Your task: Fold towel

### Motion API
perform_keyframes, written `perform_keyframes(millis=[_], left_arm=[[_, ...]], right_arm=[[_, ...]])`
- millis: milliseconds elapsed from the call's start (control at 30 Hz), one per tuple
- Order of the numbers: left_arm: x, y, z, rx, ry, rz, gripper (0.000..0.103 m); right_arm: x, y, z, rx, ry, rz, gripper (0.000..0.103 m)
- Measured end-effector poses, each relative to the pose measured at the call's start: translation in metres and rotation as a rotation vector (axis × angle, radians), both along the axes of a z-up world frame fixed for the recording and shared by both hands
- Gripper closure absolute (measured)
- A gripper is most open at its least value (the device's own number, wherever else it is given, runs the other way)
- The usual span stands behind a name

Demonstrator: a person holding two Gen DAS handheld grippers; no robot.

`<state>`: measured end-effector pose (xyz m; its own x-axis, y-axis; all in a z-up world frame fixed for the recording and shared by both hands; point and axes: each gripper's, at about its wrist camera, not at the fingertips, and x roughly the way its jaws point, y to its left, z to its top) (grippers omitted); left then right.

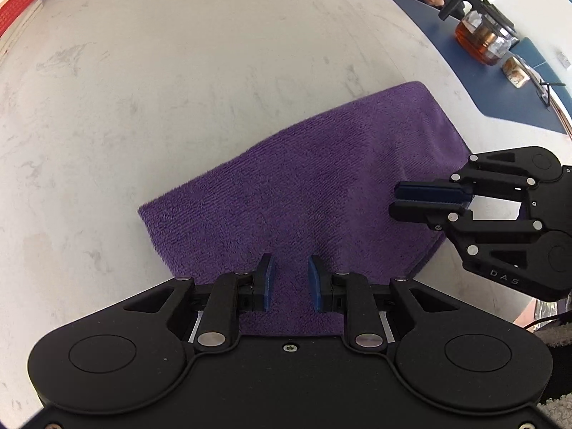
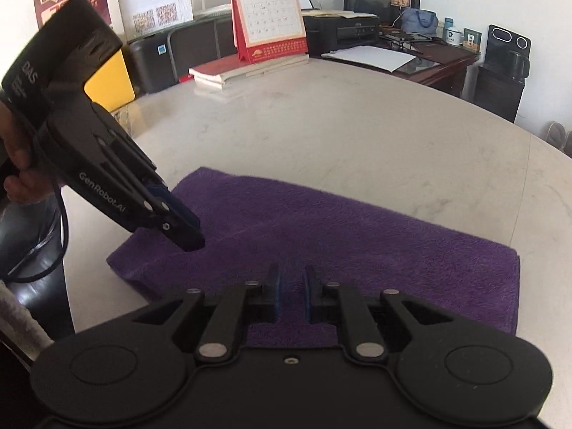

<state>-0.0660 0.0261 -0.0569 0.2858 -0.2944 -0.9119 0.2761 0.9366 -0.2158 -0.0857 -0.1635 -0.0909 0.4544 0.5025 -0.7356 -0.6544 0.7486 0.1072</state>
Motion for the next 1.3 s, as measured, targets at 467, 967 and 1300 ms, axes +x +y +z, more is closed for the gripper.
perform_keyframes(millis=[467,967,1300], left_arm=[[-0.008,0.01,0.002,0.013,-0.005,-0.047,0.083],[-0.02,-0.019,0.0,-0.055,0.029,-0.166,0.079],[-0.033,-0.008,-0.005,-0.063,0.042,-0.134,0.079]], right_arm=[[-0.006,-0.101,0.0,-0.064,-0.001,-0.336,0.1],[0.02,-0.085,0.002,-0.024,0.005,-0.312,0.095],[0.007,-0.102,-0.004,-0.102,-0.013,-0.297,0.099]])
